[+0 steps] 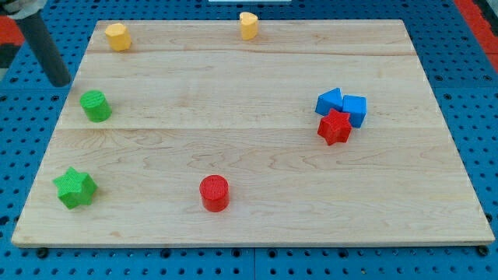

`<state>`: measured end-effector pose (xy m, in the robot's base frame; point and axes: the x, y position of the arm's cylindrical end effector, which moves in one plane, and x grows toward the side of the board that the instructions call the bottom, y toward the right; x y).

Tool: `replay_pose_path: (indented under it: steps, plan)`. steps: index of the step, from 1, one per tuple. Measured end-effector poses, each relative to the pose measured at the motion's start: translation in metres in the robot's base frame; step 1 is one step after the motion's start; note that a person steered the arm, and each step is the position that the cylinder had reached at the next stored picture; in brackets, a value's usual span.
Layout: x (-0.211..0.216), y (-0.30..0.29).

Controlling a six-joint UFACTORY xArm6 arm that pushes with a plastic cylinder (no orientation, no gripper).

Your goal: Move the green circle above to the green star

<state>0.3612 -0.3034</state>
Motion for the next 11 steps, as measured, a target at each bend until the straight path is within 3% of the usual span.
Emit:
replay_pose_path:
  steps: [2,4,5,6,7,8,9,11]
  plan:
    - [0.019,0.001]
    - [0.009,0.069]
    - [0.017,0.065]
    - [0.031,0.023]
    - [0.008,-0.002]
    - [0.015,-0.002]
    - [0.064,0.014]
    - [0.089,0.062]
